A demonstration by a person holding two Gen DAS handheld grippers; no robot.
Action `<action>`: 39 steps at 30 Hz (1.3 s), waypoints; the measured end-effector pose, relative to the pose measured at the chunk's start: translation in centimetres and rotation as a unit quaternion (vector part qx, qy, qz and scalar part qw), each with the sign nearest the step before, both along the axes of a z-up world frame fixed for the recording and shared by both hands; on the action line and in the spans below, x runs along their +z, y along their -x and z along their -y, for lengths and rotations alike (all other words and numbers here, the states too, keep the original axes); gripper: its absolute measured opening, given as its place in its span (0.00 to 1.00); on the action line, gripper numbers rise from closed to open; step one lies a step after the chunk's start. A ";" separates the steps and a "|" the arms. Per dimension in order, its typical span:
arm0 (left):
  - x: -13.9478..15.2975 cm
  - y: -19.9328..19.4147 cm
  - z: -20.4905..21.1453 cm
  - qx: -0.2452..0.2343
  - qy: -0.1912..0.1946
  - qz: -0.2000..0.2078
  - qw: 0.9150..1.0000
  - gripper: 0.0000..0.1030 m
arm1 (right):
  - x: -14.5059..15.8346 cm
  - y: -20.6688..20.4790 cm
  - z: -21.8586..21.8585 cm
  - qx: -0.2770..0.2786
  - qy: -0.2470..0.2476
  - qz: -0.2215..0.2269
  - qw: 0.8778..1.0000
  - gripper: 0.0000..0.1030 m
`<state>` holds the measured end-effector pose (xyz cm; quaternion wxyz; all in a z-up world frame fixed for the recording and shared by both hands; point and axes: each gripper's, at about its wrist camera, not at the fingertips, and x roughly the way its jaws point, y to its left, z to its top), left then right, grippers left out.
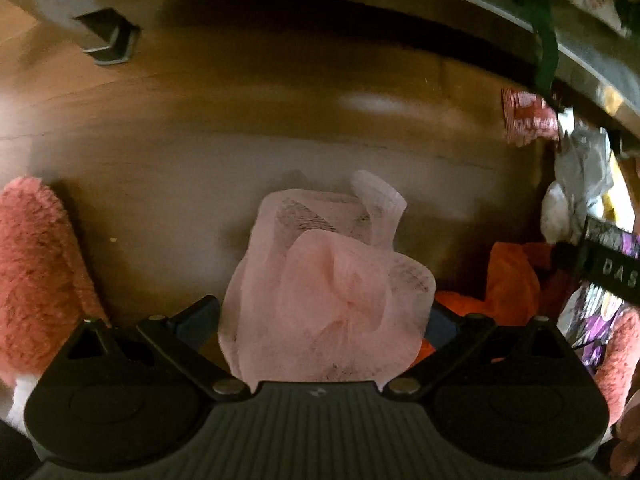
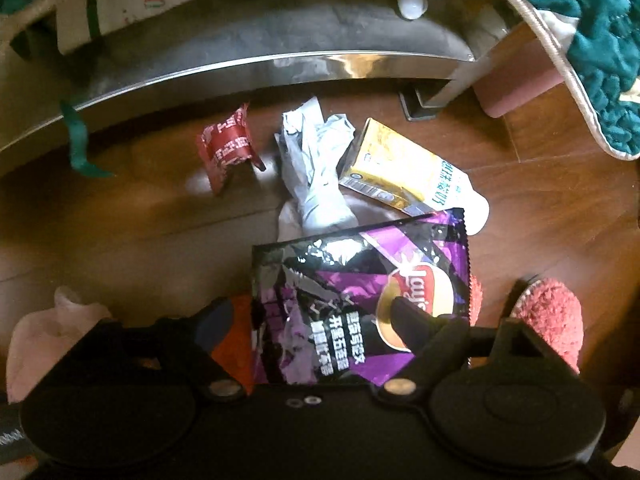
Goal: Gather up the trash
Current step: 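Close the left gripper on the pink mesh puff while the right gripper closes on the purple chip bag, then lift the pink puff with the left tool while the right tool carries the chip bag to the teal bin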
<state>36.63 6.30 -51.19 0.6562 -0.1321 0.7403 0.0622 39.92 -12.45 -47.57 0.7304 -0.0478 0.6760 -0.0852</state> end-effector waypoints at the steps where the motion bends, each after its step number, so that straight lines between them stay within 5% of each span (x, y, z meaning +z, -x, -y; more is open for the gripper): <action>1: -0.3 0.0 0.3 -0.006 0.002 -0.002 1.000 0.99 | -0.4 -0.1 -0.3 -0.001 0.004 0.000 1.000 0.80; 5: -1.0 0.2 0.6 -0.010 0.004 -0.006 1.000 0.95 | -2.1 -0.5 -0.7 -0.002 0.024 -0.010 1.000 0.64; 12: -0.7 0.7 -0.3 0.026 0.033 -0.019 0.999 0.44 | -0.3 0.4 -0.5 0.006 0.044 0.010 0.999 0.34; 15: 0.2 0.9 -0.7 0.029 0.035 -0.019 0.999 0.32 | 1.1 1.1 0.4 0.013 0.041 0.017 0.999 0.23; 26: 5.9 3.1 -1.8 0.048 0.005 -0.007 0.999 0.24 | 8.3 4.6 6.0 -0.002 -0.008 0.033 0.999 0.03; 39: 17.8 6.2 -2.1 0.046 -0.016 0.071 0.996 0.23 | 18.9 8.9 7.7 0.046 -0.054 0.111 0.991 0.01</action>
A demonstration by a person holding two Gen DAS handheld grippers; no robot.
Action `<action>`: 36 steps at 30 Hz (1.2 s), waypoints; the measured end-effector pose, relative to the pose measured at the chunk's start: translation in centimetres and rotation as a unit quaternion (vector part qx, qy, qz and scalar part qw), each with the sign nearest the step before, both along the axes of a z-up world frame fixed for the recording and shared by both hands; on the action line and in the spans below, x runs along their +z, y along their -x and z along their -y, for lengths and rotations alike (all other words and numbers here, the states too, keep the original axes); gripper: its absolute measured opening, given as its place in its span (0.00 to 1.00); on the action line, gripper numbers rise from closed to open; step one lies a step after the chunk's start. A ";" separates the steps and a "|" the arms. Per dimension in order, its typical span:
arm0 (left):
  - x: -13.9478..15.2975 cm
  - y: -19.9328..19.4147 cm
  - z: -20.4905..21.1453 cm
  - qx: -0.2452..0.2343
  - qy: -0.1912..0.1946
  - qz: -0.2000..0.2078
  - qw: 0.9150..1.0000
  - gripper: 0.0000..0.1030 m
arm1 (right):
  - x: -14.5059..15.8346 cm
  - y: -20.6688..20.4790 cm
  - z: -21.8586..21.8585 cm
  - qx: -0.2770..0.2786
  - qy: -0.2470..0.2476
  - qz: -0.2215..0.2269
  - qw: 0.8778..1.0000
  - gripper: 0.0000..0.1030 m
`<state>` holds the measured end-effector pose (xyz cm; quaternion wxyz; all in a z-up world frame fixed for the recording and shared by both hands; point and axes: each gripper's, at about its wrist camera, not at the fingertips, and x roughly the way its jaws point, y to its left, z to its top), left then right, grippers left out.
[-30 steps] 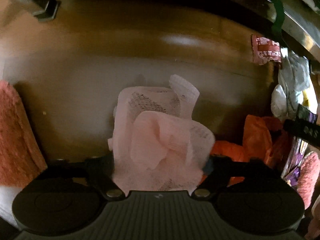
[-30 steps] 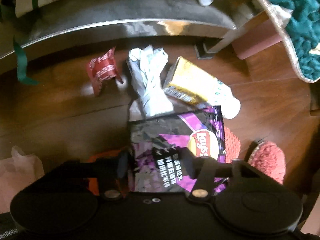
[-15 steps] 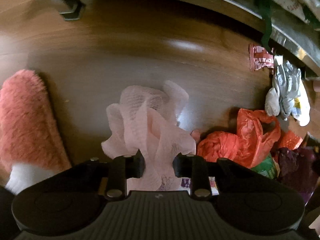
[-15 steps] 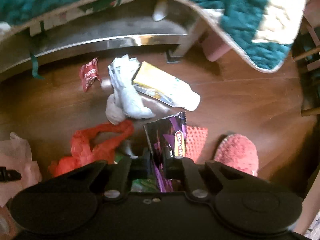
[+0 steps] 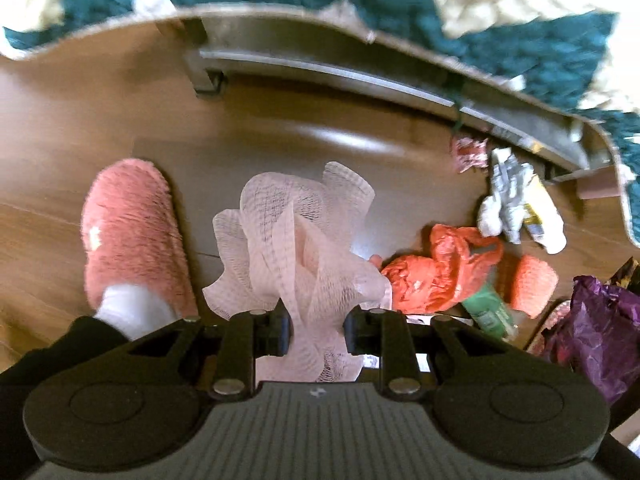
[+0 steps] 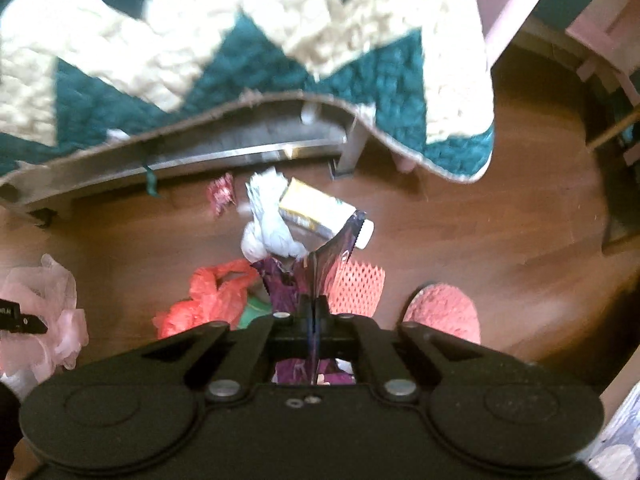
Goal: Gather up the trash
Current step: 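Lift the pink puff with the left tool while the right tool carries the chip bag to the teal bin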
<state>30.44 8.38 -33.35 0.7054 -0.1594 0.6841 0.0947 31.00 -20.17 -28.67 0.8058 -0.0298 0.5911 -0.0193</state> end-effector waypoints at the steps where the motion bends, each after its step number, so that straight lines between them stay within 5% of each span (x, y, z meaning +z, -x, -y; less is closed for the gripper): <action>1: 1.1 0.4 0.1 -0.001 0.000 0.010 1.000 0.23 | 1.0 0.4 0.1 0.002 -0.004 0.009 1.000 0.01; 10: 14.3 4.2 1.2 -0.030 -0.001 0.142 0.989 0.23 | 12.8 5.4 0.6 0.043 -0.107 0.132 0.985 0.01; 15: 20.7 5.7 1.5 -0.027 -0.007 0.200 0.979 0.23 | 17.0 6.8 0.3 0.069 -0.143 0.174 0.972 0.01; 27: 36.4 7.2 0.8 -0.033 -0.044 0.364 0.930 0.23 | 31.0 8.5 -1.3 0.143 -0.200 0.306 0.920 0.00; 36: 45.8 5.2 -0.2 -0.047 -0.068 0.431 0.899 0.23 | 38.8 6.3 -4.4 0.184 -0.213 0.370 0.885 0.00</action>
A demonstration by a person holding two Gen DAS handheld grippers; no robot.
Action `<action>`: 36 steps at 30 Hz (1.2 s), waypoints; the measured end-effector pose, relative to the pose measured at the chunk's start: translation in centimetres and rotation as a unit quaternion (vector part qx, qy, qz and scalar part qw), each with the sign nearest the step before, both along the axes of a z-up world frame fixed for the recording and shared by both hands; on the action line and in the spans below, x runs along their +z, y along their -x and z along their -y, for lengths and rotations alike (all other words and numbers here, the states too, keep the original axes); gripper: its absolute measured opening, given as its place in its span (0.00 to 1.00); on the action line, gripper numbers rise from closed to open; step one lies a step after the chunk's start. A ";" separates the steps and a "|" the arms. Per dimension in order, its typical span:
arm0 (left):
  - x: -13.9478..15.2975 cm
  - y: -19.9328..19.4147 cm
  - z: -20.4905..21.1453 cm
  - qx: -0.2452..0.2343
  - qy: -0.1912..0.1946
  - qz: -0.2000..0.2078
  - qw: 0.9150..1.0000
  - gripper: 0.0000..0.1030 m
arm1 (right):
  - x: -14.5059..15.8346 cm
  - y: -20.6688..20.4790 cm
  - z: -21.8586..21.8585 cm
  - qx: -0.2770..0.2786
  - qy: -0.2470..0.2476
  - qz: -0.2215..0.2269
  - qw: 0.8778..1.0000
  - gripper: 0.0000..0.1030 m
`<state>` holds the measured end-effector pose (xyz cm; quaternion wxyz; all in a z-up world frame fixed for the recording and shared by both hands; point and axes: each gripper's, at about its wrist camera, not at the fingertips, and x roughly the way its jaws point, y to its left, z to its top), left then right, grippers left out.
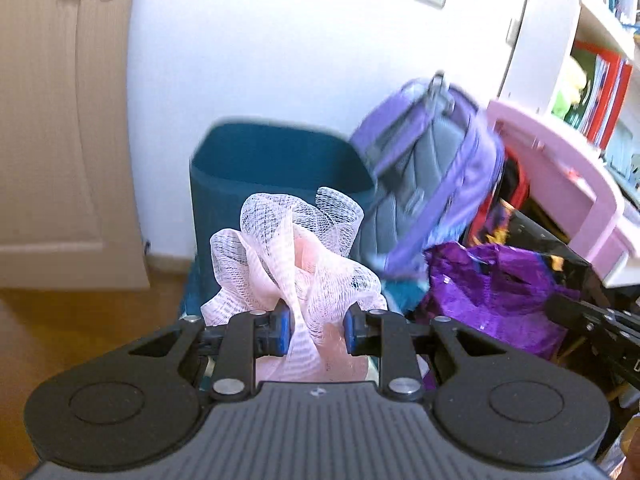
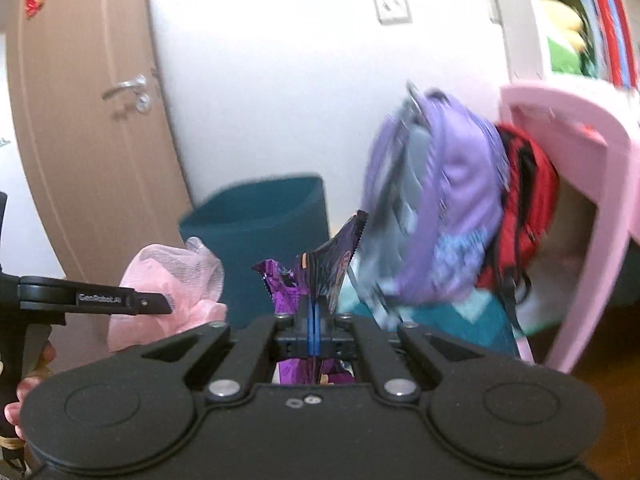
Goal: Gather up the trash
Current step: 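Lift the pink puff with the left tool while the right tool carries the chip bag to the teal bin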
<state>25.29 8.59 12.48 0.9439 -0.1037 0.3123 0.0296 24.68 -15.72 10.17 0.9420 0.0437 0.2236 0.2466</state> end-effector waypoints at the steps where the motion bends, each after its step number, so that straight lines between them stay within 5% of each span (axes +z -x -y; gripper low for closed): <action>1: 0.9 -0.4 0.0 -0.001 -0.003 0.006 1.000 0.23 | 0.8 -0.4 -0.4 0.003 -0.002 0.008 1.000 0.00; 11: 8.9 -6.8 -1.6 0.016 -0.027 0.061 0.998 0.24 | 9.1 -5.5 -5.4 0.014 -0.027 0.080 0.996 0.00; 18: 9.7 -12.3 -3.5 0.029 -0.029 0.062 0.997 0.24 | 12.6 -11.0 -9.4 0.003 -0.056 0.105 0.993 0.00; 25: 4.5 -18.0 -6.3 0.031 -0.010 0.016 0.999 0.24 | 9.4 -16.6 -13.3 0.004 -0.058 0.071 0.996 0.00; 28: 1.8 -19.7 -7.1 0.030 -0.005 -0.008 1.000 0.24 | 5.8 -19.4 -14.1 0.008 -0.057 0.028 0.998 0.00; 36: -4.0 -23.4 -7.0 0.014 -0.029 -0.079 0.996 0.24 | 0.3 -22.1 -16.5 0.022 0.019 -0.042 0.999 0.01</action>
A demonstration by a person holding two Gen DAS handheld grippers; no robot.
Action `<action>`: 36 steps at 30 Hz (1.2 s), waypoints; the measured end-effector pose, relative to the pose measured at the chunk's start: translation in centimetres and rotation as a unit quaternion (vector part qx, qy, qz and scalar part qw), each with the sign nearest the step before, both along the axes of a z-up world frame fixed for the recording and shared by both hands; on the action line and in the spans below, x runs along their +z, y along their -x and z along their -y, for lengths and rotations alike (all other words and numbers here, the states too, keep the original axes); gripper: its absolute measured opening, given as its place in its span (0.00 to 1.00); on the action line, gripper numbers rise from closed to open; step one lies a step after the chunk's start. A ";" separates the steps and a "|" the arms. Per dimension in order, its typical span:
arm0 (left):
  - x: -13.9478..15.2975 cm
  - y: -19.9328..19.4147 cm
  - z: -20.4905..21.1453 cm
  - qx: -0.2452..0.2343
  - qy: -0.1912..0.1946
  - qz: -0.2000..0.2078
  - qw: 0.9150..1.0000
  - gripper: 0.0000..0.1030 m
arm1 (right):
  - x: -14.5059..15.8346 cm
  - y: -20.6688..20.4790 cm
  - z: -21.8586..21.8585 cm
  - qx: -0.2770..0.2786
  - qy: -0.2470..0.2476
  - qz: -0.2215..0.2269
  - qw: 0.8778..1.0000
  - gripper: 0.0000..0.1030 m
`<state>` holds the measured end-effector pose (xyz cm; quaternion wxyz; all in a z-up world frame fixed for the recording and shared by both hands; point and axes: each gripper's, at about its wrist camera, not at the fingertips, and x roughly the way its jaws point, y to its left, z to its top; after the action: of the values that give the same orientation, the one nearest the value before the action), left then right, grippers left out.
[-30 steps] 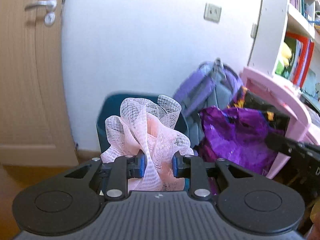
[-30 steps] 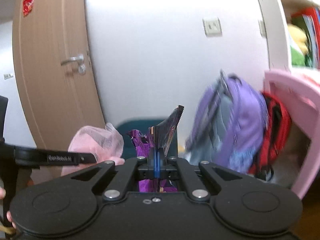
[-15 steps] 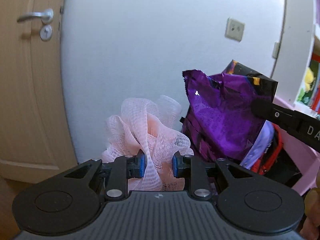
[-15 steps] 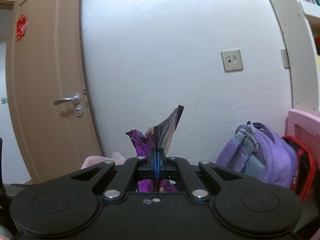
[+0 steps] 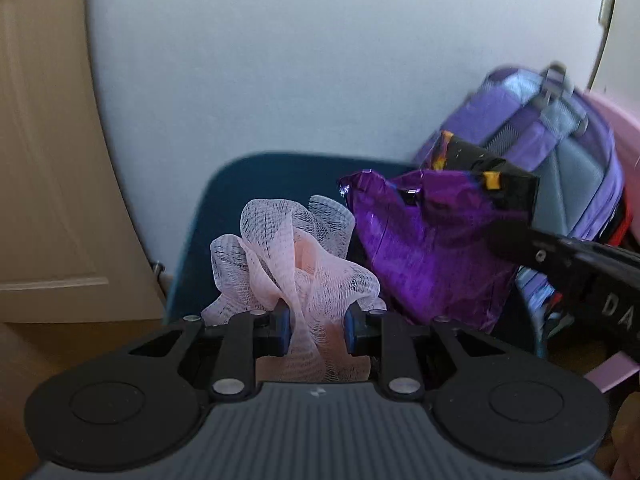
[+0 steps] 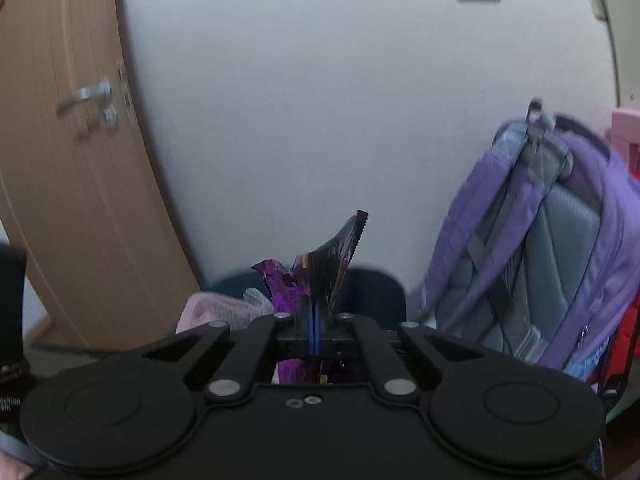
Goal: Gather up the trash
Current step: 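Lift the pink puff with the left tool while the right tool carries the chip bag to the teal bin, then open the left gripper over the teal bin while the right gripper releases the chip bag into it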
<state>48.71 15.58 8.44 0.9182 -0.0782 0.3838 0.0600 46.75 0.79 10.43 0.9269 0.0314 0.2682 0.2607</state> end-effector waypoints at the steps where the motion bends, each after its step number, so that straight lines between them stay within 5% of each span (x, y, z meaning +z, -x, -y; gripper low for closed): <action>1: -0.6 -0.1 0.2 -0.003 -0.003 -0.007 1.000 0.24 | -0.3 -0.2 -0.5 0.001 0.013 -0.005 1.000 0.01; 10: -2.2 -1.1 0.5 -0.012 -0.026 -0.035 0.999 0.24 | -2.5 -0.1 -3.2 0.025 0.110 -0.033 0.993 0.05; 23: -2.2 -0.3 1.4 -0.014 -0.036 -0.030 0.999 0.30 | -1.6 2.0 -3.0 0.027 0.139 -0.030 0.989 0.26; 25: -1.7 0.4 1.3 -0.014 -0.033 -0.023 0.999 0.36 | -1.0 2.3 -2.5 0.025 0.137 -0.027 0.990 0.30; 27: -0.9 0.9 1.5 -0.014 -0.030 -0.010 0.999 0.57 | -0.4 2.7 -1.9 0.023 0.135 -0.022 0.990 0.33; 29: 0.1 1.9 1.8 -0.010 -0.036 0.010 0.999 0.66 | 0.3 3.5 -1.2 0.022 0.133 -0.016 0.991 0.35; 33: 1.9 4.3 2.5 -0.012 -0.041 0.031 0.999 0.66 | 1.8 5.6 0.5 0.017 0.126 -0.005 0.992 0.37; 36: 3.2 6.9 3.0 -0.019 -0.044 0.049 0.998 0.66 | 2.5 6.8 1.5 0.016 0.120 0.001 0.993 0.49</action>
<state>41.77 12.55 11.61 0.9395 -0.0331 0.3364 0.0556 39.94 -0.68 12.95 0.9199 -0.0844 0.2970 0.2419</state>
